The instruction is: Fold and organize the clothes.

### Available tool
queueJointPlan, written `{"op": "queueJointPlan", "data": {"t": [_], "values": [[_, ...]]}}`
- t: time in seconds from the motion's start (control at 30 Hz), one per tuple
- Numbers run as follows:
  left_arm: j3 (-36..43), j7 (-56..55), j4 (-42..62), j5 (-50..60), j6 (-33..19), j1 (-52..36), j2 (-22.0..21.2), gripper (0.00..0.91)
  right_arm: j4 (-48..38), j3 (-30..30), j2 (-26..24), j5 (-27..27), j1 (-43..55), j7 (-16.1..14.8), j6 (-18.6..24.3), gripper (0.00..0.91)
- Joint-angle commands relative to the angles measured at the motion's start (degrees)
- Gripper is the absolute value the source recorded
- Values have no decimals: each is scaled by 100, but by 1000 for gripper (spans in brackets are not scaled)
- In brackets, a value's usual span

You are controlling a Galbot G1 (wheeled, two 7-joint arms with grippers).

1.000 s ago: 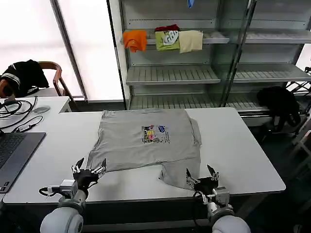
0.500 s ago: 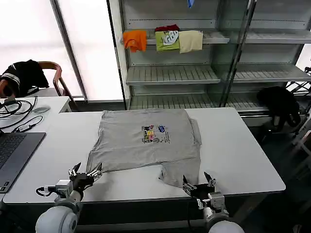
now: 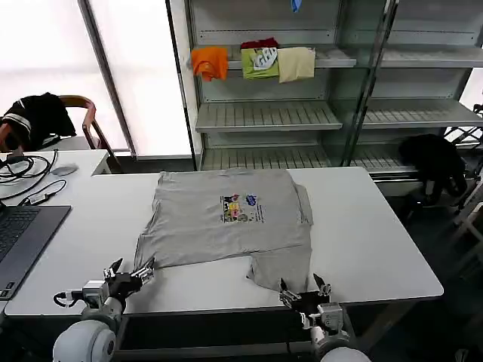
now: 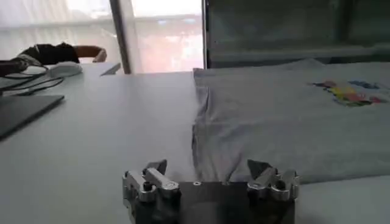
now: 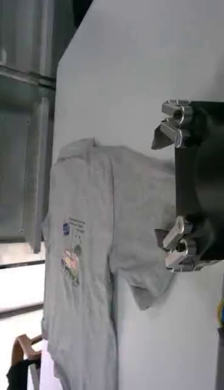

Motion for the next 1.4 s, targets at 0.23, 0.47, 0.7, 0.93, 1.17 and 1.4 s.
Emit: {"op": "queueJointPlan", "data": {"t": [0.23, 0.47, 0.7, 0.93, 1.17, 1.4], "values": [[95, 33, -23, -8, 18, 113, -27, 20, -59, 3, -17, 59, -30, -22, 24, 0], [170, 120, -113, 126, 28, 157, -74, 20, -79, -23, -12, 113, -68, -41, 133, 0], [204, 143, -68, 154, 22, 154, -87, 20, -135, 0, -27, 315, -79, -59, 232, 0], [235, 152, -55, 152, -12, 147, -112, 10, -113, 97, -46, 332, -113, -102, 299, 0], [249, 120, -200, 146, -116, 125, -191, 10, 12, 277, -25, 241, -39, -275, 442, 0], [261, 134, -465, 38, -184, -44, -271, 10, 14, 448, 146, -269, 289, -592, 687, 0]]}}
